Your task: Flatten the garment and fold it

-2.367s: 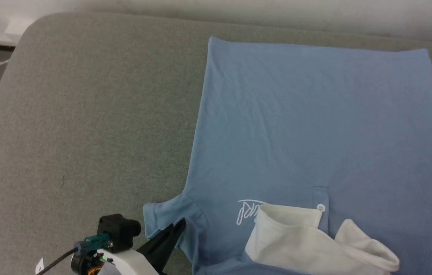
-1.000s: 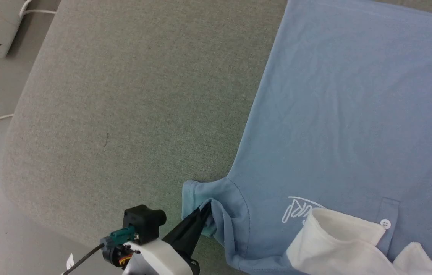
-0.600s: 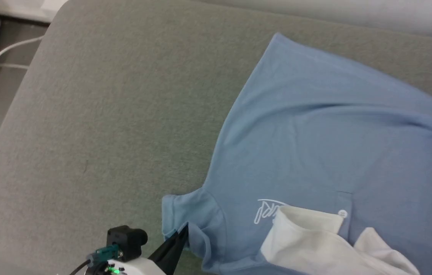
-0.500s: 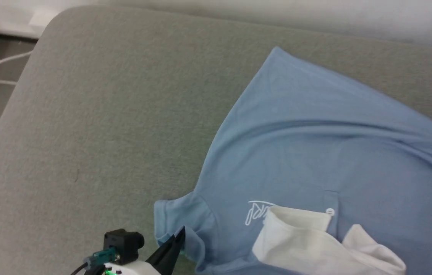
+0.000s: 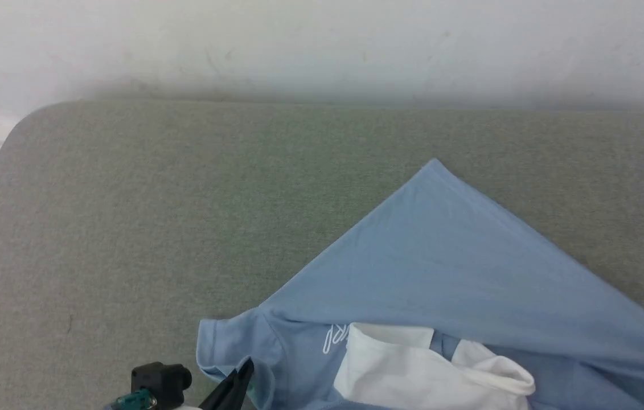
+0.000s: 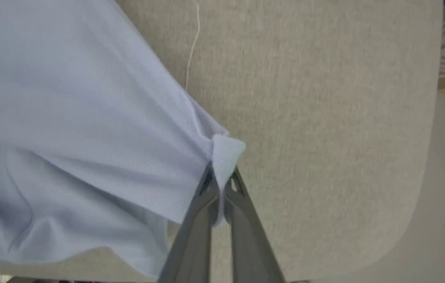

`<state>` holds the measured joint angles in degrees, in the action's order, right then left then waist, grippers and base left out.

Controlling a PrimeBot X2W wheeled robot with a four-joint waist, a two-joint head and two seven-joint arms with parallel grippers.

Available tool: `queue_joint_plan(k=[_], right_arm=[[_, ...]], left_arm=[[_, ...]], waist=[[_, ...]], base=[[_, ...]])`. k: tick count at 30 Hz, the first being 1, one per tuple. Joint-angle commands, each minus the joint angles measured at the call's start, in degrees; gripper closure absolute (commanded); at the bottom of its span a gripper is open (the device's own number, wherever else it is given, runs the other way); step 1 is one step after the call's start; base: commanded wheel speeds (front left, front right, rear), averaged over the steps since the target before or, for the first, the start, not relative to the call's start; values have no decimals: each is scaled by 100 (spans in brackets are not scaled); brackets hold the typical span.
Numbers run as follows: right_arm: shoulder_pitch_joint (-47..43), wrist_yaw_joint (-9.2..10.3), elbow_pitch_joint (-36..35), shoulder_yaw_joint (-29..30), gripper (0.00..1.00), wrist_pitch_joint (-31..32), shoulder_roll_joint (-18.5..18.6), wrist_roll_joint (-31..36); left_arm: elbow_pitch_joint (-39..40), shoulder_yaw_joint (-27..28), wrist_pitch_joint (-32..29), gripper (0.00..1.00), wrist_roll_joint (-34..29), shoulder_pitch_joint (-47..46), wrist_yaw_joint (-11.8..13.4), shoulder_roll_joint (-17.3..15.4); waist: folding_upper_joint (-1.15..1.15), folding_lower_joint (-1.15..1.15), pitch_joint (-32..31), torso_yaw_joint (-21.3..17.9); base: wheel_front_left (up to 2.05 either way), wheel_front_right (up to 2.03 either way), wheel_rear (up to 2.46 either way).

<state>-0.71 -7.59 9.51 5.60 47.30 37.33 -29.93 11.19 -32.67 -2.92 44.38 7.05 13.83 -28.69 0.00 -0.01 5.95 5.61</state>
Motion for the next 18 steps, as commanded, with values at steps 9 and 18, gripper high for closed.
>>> queue_joint_plan(k=[9, 18], right_arm=[[-1349, 10, -695, 734, 100, 766, -813, 452], [-1109, 10, -1103, 714, 0, 738, -879, 506]], left_arm=[[32, 67, 74, 100, 68, 89, 67, -55], [64, 32, 40, 100, 47, -16, 37, -64]], waist=[[0, 1, -208, -200], [0, 1, -116, -28]], base=[[0, 0, 0], [0, 0, 0]])
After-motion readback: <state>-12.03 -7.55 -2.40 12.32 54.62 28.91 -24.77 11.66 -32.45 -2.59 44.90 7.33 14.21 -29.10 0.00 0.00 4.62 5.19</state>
